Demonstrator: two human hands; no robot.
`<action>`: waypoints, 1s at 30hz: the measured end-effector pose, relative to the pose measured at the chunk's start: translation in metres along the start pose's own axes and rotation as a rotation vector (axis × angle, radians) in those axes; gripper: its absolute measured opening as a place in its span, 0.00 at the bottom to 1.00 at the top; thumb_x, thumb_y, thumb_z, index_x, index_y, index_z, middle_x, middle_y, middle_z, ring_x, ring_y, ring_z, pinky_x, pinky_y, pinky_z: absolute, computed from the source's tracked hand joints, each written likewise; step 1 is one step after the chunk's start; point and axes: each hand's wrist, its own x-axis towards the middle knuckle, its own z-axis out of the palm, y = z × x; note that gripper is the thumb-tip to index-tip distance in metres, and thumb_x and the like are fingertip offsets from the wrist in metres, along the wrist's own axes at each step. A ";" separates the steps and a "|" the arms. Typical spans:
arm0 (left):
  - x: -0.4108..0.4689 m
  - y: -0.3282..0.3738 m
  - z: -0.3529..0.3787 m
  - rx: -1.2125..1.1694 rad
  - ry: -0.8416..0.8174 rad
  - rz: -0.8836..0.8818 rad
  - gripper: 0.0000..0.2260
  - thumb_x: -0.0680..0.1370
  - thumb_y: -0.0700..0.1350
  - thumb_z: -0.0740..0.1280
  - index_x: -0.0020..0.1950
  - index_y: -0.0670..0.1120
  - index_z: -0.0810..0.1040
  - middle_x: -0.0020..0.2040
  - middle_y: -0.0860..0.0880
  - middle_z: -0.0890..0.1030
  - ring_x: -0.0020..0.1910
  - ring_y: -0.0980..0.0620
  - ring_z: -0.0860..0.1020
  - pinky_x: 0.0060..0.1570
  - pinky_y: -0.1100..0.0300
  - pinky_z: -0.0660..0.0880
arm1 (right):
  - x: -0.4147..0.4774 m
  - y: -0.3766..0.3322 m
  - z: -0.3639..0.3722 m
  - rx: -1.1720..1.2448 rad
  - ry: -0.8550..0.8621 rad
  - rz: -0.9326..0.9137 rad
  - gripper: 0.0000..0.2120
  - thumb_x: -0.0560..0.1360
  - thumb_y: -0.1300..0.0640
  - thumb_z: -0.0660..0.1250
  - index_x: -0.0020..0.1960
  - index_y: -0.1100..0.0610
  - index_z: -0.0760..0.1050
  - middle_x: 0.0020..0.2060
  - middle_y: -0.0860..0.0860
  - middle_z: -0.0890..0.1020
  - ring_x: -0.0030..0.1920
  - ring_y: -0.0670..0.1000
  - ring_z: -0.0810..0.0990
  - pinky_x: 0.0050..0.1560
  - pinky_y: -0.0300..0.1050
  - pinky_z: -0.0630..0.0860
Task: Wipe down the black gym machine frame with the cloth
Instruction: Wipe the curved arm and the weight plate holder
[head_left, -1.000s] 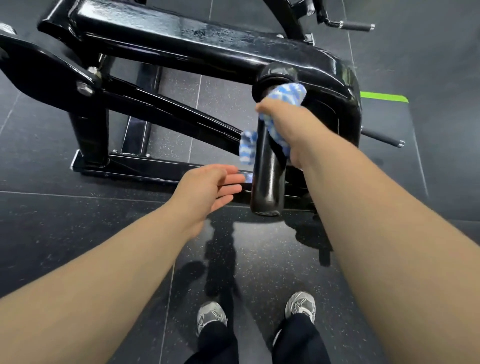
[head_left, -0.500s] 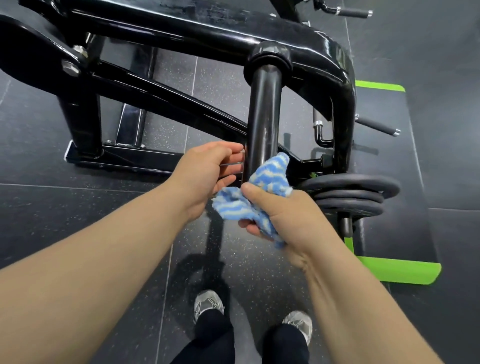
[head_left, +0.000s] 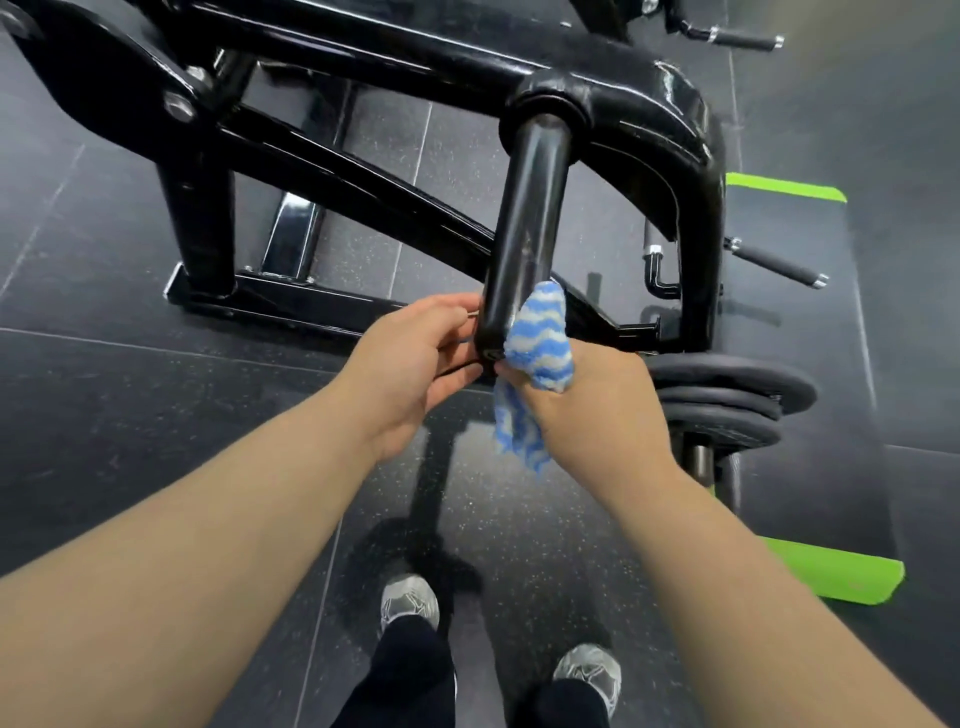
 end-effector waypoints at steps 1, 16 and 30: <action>-0.001 0.000 0.001 -0.013 0.017 0.001 0.12 0.81 0.40 0.57 0.51 0.48 0.81 0.40 0.52 0.84 0.37 0.58 0.81 0.48 0.60 0.77 | -0.001 0.002 0.001 -0.035 -0.020 0.006 0.14 0.77 0.51 0.65 0.38 0.58 0.75 0.33 0.54 0.80 0.38 0.57 0.78 0.40 0.52 0.75; 0.029 0.030 0.020 0.068 0.024 0.016 0.09 0.81 0.44 0.60 0.51 0.46 0.80 0.33 0.52 0.81 0.30 0.57 0.79 0.38 0.59 0.77 | 0.045 0.011 -0.031 0.627 0.250 0.241 0.10 0.75 0.47 0.67 0.41 0.52 0.75 0.35 0.47 0.79 0.35 0.42 0.76 0.41 0.45 0.73; 0.086 0.045 -0.005 0.113 0.049 -0.048 0.08 0.79 0.46 0.65 0.53 0.50 0.82 0.49 0.52 0.85 0.49 0.56 0.82 0.49 0.60 0.76 | 0.153 -0.003 0.000 1.458 -0.031 0.685 0.17 0.75 0.51 0.60 0.46 0.62 0.80 0.45 0.58 0.83 0.45 0.61 0.83 0.49 0.53 0.80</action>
